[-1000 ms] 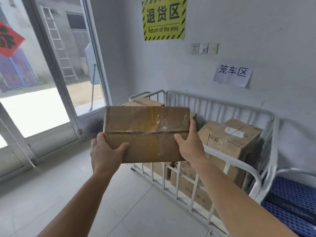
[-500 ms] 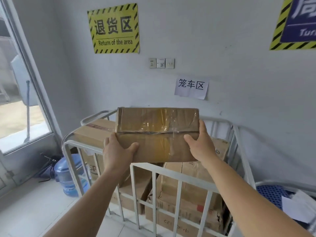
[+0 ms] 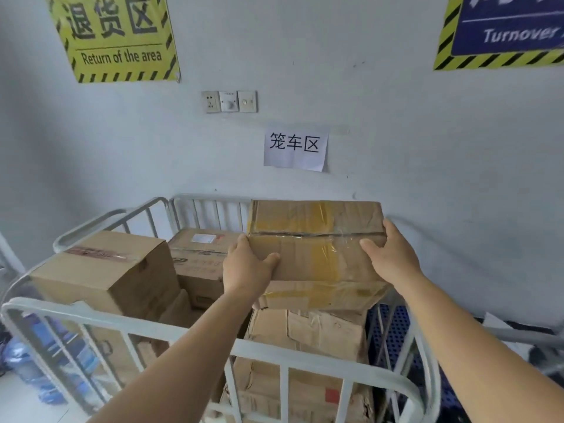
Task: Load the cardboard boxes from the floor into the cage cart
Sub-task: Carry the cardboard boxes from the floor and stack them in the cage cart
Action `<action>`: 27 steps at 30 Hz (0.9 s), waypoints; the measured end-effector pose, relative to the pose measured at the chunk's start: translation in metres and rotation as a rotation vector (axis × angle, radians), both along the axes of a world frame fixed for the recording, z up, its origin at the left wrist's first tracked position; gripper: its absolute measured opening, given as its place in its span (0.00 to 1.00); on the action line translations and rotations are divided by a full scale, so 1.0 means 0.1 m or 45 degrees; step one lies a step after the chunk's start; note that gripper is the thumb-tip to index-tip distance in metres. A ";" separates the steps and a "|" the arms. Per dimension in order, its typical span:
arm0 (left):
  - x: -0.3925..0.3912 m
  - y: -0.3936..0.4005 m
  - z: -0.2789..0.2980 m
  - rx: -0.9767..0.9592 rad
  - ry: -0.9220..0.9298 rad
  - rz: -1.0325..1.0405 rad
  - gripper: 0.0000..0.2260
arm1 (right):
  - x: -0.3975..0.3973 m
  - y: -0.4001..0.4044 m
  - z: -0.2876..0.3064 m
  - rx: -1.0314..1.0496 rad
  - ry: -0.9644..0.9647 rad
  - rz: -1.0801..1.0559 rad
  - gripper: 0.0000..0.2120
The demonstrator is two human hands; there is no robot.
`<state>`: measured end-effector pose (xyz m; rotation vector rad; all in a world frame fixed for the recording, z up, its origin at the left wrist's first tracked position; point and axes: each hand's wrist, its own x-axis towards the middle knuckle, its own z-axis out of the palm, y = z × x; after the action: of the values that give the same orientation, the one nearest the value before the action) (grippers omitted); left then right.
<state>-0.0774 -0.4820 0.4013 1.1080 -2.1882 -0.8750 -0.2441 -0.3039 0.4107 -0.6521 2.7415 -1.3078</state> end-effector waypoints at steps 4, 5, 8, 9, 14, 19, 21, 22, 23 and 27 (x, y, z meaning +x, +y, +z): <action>-0.56 -0.05 -0.07 0.057 -0.047 -0.010 0.25 | -0.55 -0.01 -0.09 0.163 -0.024 0.009 0.33; -0.67 -0.07 -0.09 0.083 -0.056 -0.008 0.23 | -0.66 -0.03 -0.11 0.200 -0.029 0.014 0.34; -0.97 -0.11 -0.14 0.105 -0.088 0.015 0.17 | -0.97 -0.10 -0.16 0.292 -0.028 0.052 0.34; -1.05 -0.12 -0.15 0.107 -0.098 0.023 0.17 | -1.05 -0.13 -0.18 0.316 -0.024 0.064 0.34; -1.31 -0.24 -0.19 0.117 -0.185 0.038 0.17 | -1.32 -0.27 -0.22 0.443 0.017 0.134 0.32; -1.40 -0.32 -0.20 0.096 -0.324 0.021 0.19 | -1.44 -0.37 -0.23 0.570 0.032 0.176 0.30; -1.40 -0.33 -0.20 0.081 -0.357 0.009 0.19 | -1.47 -0.39 -0.24 0.587 0.028 0.187 0.29; -1.40 -0.33 -0.19 0.067 -0.369 0.007 0.19 | -1.47 -0.40 -0.24 0.594 0.025 0.186 0.29; -1.39 -0.32 -0.19 0.050 -0.378 0.006 0.18 | -1.46 -0.40 -0.22 0.609 0.041 0.184 0.28; -1.33 -0.25 -0.17 -0.049 -0.438 0.002 0.18 | -1.33 -0.42 -0.15 0.673 0.283 0.245 0.29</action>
<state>-0.2103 -0.5075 0.3847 1.3218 -2.4666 -0.6772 -0.3773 -0.3454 0.3956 -1.0133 2.9067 -0.4594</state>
